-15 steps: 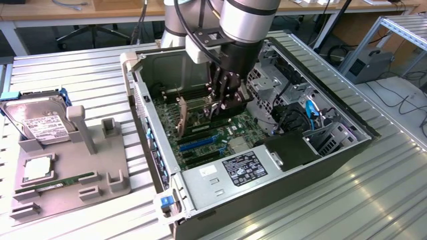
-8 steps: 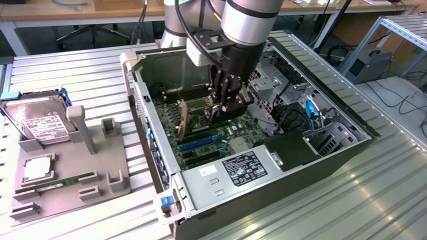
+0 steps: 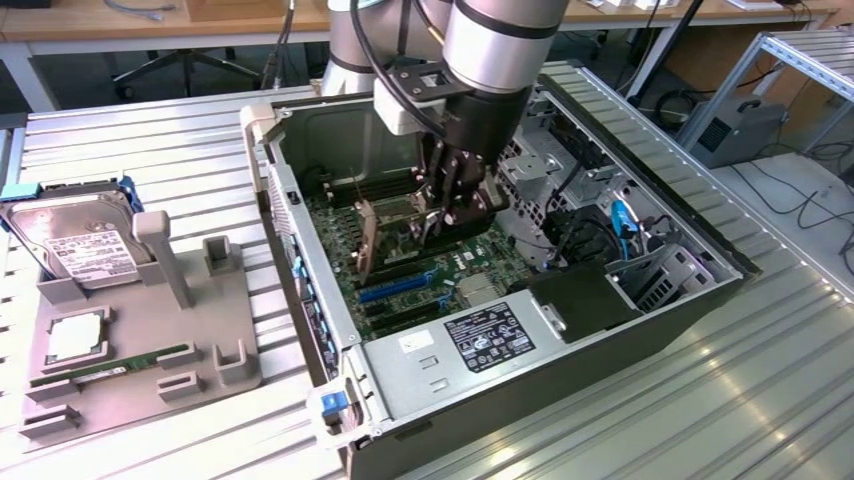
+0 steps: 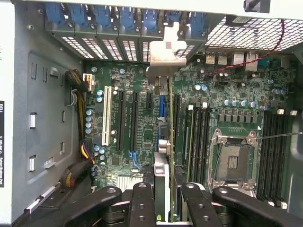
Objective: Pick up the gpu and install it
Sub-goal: 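Insert the gpu into the slot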
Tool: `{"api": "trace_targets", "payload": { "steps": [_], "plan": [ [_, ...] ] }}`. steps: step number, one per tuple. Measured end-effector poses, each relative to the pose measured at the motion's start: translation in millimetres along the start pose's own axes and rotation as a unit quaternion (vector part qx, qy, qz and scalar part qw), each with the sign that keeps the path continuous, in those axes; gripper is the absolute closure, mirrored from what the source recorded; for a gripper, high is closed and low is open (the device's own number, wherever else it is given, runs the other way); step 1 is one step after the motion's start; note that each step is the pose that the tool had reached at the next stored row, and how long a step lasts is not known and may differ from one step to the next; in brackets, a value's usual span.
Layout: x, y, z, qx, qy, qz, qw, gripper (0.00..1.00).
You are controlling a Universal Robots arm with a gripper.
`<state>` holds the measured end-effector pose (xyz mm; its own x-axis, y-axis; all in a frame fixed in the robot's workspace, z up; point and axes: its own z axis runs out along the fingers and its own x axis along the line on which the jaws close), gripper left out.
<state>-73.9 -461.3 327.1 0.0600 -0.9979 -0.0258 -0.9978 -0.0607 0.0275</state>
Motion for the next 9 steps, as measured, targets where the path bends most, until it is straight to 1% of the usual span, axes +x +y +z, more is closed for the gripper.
{"api": "trace_targets", "payload": {
  "steps": [9],
  "plan": [
    [2.4,0.1,0.3,0.0000,0.0000,0.000,1.0000,0.73]
  ]
}}
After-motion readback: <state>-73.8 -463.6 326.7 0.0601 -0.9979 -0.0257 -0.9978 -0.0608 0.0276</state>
